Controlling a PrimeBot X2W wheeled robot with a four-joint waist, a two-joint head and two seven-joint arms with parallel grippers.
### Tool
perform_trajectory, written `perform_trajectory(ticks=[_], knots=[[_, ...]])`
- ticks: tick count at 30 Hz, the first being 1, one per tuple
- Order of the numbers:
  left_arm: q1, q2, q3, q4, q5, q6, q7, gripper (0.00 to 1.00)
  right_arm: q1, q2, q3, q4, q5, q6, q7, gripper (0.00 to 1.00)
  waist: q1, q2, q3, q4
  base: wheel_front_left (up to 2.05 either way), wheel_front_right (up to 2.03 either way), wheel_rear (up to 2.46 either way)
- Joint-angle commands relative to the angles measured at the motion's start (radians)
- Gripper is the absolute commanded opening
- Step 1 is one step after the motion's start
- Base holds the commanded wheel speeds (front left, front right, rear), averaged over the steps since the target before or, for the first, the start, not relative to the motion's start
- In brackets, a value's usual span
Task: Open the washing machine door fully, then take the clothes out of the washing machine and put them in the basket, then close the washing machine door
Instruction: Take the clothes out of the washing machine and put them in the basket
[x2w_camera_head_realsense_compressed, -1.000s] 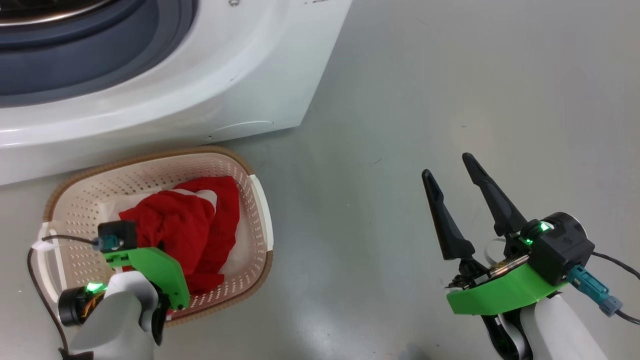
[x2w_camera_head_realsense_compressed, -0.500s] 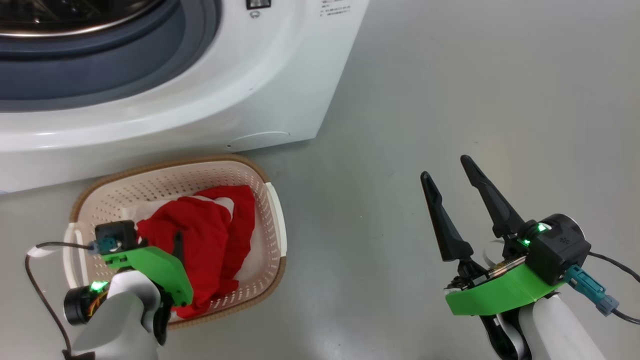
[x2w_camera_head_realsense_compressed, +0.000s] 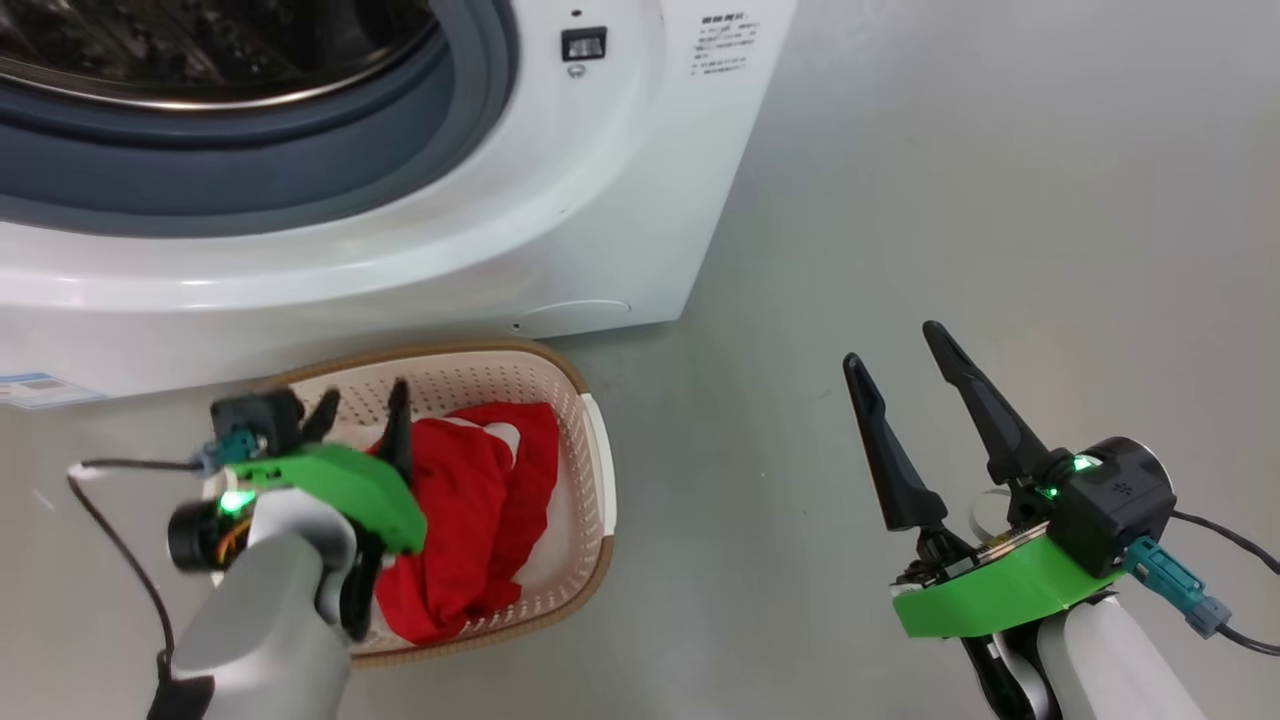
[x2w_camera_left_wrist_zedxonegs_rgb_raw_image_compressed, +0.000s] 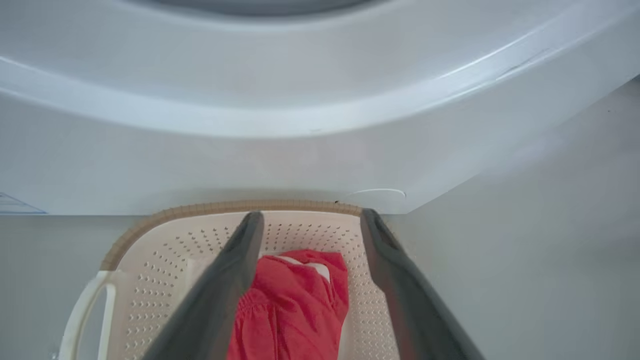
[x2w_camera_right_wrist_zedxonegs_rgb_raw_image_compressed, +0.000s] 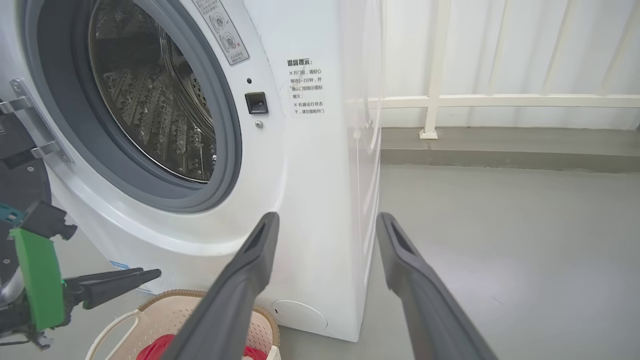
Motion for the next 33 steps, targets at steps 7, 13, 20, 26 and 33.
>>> perform_trajectory(ticks=[7, 13, 20, 26, 33], knots=[[0.14, 0.034, 0.083, -0.346, 0.09, 0.065, -0.013, 1.0, 0.027, 0.001, 0.017, -0.013, -0.026, 0.006, -0.006, 1.0, 0.0, -0.0001, -0.068, 0.038, 0.0, 0.0, 0.0], [0.222, 0.035, 0.108, -0.51, 0.136, 0.087, -0.013, 1.0, 0.032, 0.001, 0.014, -0.008, -0.03, 0.006, -0.006, 1.0, 0.0, -0.0001, -0.095, 0.047, 0.0, 0.0, 0.0], [0.336, 0.023, 0.131, -0.698, 0.179, 0.116, -0.013, 1.0, 0.047, 0.001, 0.007, -0.005, -0.037, 0.006, -0.006, 1.0, 0.0, -0.0001, -0.143, 0.06, 0.0, 0.0, 0.0], [0.43, 0.025, 0.14, -0.843, 0.222, 0.146, -0.013, 1.0, 0.064, 0.001, 0.0, -0.004, -0.044, 0.006, -0.006, 1.0, 0.0, -0.0001, -0.183, 0.071, 0.0, 0.0, 0.0], [0.524, 0.032, 0.155, -0.98, 0.259, 0.172, -0.013, 1.0, 0.087, 0.001, -0.014, -0.01, -0.049, 0.006, -0.006, 1.0, 0.0, -0.0001, -0.222, 0.082, 0.0, 0.0, 0.0]])
